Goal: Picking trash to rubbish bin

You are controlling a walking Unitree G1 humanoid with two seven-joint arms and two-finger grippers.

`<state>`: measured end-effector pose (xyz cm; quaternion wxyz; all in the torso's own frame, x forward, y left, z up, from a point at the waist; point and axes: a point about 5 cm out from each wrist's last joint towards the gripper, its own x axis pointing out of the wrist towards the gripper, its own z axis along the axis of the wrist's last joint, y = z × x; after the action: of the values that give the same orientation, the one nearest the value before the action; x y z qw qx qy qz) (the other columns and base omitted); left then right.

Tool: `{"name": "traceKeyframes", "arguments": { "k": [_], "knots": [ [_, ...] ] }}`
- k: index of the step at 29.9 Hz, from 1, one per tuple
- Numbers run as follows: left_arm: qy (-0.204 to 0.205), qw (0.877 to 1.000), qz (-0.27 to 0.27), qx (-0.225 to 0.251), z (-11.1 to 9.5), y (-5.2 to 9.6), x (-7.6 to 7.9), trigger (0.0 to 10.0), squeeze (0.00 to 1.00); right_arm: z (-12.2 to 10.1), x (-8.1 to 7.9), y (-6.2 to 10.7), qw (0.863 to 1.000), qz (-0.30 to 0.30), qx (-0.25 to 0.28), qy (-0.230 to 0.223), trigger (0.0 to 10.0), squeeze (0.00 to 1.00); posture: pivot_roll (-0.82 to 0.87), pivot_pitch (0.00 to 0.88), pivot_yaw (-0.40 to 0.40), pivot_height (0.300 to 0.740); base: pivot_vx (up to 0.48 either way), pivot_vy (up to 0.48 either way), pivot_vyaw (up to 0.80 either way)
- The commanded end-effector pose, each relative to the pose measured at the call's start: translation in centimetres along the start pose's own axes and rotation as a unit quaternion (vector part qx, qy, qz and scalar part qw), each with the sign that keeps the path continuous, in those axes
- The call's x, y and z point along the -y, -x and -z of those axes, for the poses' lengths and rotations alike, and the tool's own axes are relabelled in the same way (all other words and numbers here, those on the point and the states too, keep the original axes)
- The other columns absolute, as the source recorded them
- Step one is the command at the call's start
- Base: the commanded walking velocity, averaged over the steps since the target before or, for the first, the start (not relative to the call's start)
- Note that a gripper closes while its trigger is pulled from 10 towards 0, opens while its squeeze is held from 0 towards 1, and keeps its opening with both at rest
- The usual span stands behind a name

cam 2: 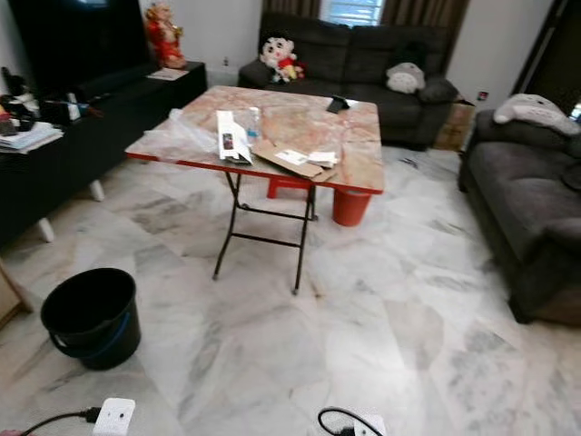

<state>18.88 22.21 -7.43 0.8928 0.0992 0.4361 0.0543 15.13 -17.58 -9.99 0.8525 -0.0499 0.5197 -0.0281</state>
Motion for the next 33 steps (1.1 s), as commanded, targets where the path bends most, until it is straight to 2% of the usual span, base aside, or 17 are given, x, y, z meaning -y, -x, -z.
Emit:
{"name": "traceKeyframes", "arguments": {
  "k": [1, 7, 11, 27, 31, 33],
  "knots": [
    [-0.004, 1.000, 0.002, 0.001, -0.15, -0.04, 0.13, 10.0, 0.00, -0.12, 0.32, -0.03, 1.000, 0.003, -0.001, 0.008, 10.0, 0.00, 0.11, 0.000, -0.061, 0.740, 0.000, 0.000, 0.00],
    [-0.002, 1.000, 0.001, 0.000, -0.14, -0.04, 0.14, 10.0, 0.00, 0.21, 0.38, 0.01, 1.000, 0.003, -0.006, 0.019, 10.0, 0.00, 0.11, 0.000, -0.063, 0.740, 0.000, 0.000, 0.49],
    [0.000, 1.000, 0.001, 0.001, -0.18, -0.04, 0.19, 10.0, 0.00, 0.12, 0.41, 0.01, 1.000, 0.004, -0.002, 0.006, 10.0, 0.00, 0.11, 0.000, -0.065, 0.740, 0.000, 0.000, 0.70],
    [0.000, 1.000, 0.000, -0.003, 0.13, 0.02, 0.13, 10.0, 0.00, -0.14, 0.16, -0.01, 1.000, -0.005, 0.003, 0.013, 10.0, 0.00, 0.11, 0.000, -0.068, 0.740, 0.000, 0.000, 0.00],
    [-0.001, 1.000, 0.001, -0.003, 0.10, 0.02, 0.18, 10.0, 0.00, 0.42, 0.24, 0.04, 0.999, -0.004, -0.009, 0.039, 10.0, 0.00, 0.11, 0.000, -0.068, 0.740, 0.000, 0.000, 0.69],
    [-0.001, 1.000, 0.001, -0.002, 0.07, 0.01, 0.19, 10.0, 0.00, 0.47, 0.28, 0.05, 1.000, -0.001, -0.008, 0.025, 10.0, 0.00, 0.11, 0.000, -0.068, 0.740, 0.000, 0.000, 0.80]
  ]
}}
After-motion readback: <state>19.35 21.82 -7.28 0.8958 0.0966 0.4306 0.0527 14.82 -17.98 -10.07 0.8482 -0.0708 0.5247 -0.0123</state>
